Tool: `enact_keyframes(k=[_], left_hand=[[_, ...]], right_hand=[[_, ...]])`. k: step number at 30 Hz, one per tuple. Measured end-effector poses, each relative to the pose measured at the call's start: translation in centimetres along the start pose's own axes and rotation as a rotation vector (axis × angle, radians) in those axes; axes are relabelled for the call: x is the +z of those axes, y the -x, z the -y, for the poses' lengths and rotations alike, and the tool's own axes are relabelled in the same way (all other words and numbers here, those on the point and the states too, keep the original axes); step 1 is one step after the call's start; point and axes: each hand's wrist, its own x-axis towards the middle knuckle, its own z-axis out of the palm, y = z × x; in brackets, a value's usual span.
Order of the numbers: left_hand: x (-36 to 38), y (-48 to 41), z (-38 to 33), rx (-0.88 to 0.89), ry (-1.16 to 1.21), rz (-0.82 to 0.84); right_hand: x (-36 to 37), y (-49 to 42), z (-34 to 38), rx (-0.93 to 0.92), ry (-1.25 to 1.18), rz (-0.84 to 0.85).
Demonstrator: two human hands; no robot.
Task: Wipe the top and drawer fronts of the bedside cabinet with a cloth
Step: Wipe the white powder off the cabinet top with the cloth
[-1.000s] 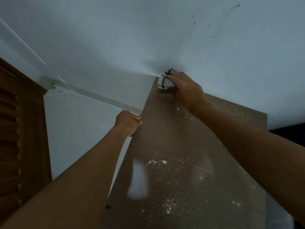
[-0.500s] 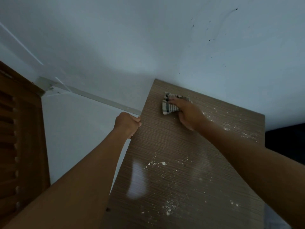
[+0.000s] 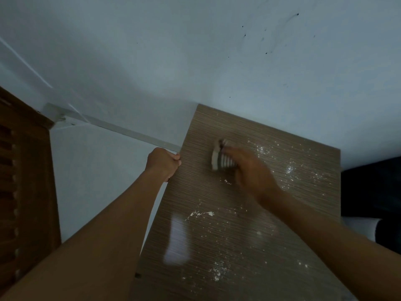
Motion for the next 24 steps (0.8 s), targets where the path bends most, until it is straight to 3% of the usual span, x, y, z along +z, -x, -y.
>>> enact_keyframes(k=[2, 6, 12, 17, 20, 22, 24], left_hand=[[-0.1, 0.1, 0.0, 0.006, -0.008, -0.003], [-0.1, 0.2, -0.1, 0.011, -0.014, -0.01], [-0.2, -0.2, 0.1, 0.014, 0.011, 0.001], [-0.1, -0.4, 0.2, -0.008, 0.026, 0.008], [0.0, -0.5, 0.3, 0.006, 0.031, 0.012], [0.1, -0.5, 0.3, 0.014, 0.029, 0.007], [0.1, -0.4, 0.3, 0.016, 0.024, 0.005]], right_hand=[[-0.3, -3.8, -0.6, 0.178, 0.029, -0.123], [1.8, -10.1, -2.1, 0.361, 0.089, -0.114], [4.0, -14.2, 1.7, 0.112, 0.046, 0.056], [3.2, -12.0, 3.1, -0.042, 0.066, 0.374], [2.8, -10.5, 1.9, -0.067, 0.027, 0.157], [2.5, -10.6, 0.7, 0.069, -0.02, -0.065], [2.2, -11.2, -0.5, 0.231, -0.019, -0.126]])
